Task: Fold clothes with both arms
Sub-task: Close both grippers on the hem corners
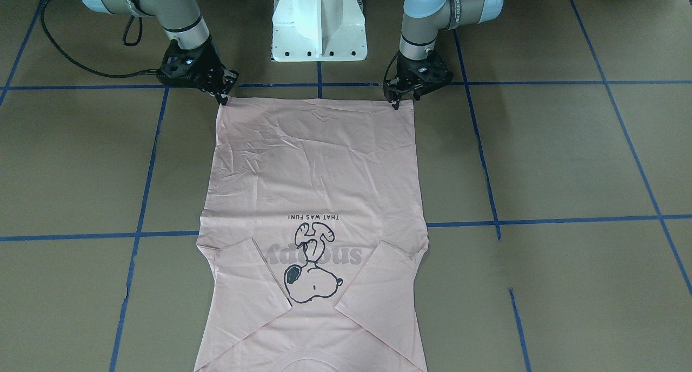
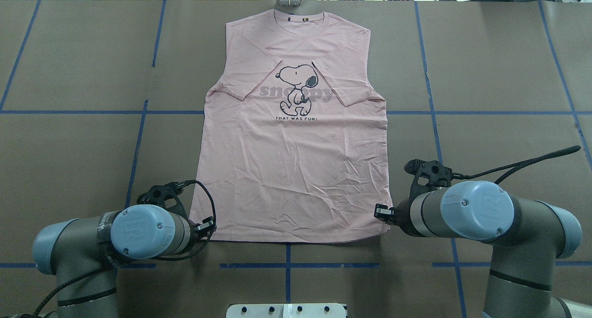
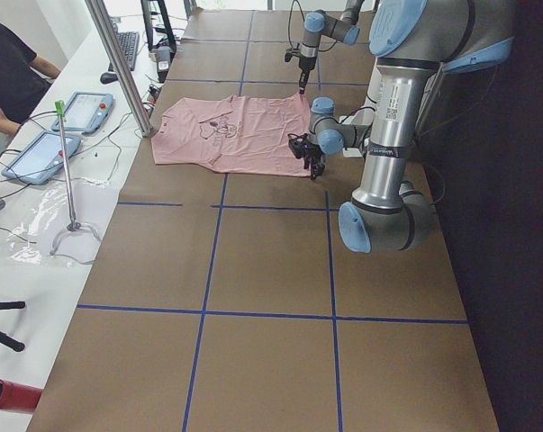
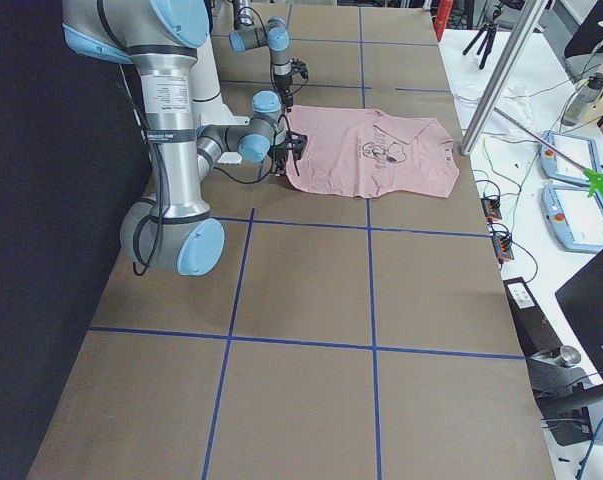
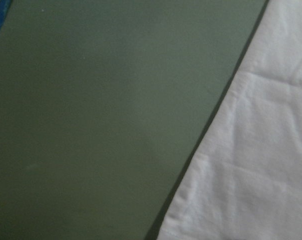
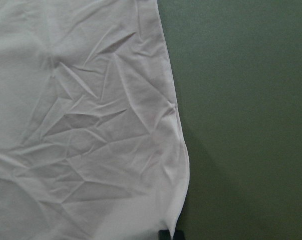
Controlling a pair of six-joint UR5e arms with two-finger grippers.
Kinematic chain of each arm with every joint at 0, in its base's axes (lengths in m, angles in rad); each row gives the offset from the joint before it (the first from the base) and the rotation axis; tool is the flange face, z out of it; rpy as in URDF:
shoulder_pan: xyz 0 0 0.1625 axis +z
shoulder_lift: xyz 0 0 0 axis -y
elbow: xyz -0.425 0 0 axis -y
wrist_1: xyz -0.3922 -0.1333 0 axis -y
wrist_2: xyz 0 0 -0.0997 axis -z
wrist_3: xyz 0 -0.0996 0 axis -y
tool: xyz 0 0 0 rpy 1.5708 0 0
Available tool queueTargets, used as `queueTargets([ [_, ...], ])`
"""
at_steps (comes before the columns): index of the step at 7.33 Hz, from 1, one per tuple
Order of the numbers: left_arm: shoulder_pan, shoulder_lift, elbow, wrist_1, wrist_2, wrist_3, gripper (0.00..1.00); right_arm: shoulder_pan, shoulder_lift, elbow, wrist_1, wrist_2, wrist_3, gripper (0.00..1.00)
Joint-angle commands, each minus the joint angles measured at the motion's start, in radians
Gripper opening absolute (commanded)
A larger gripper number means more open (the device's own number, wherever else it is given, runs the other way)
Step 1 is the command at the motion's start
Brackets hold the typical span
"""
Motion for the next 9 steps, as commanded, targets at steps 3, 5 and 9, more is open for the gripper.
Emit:
queueTargets([
  [3, -0.001, -0.008, -0.015, 0.001, 0.002, -0.009, 0.16, 0.002, 0.0, 0.001, 0.0, 0.003, 0.0, 0.0],
  [5, -0.007, -0.006, -0.041, 0.006, 0.002, -0.008, 0.15, 0.002, 0.0, 0.0, 0.0, 0.003, 0.0, 0.0],
  [9, -0.009, -0.008, -0.044, 0.006, 0.003, -0.014, 0.0, 0.002, 0.0, 0.003, 0.001, 0.009, 0.0, 0.0],
])
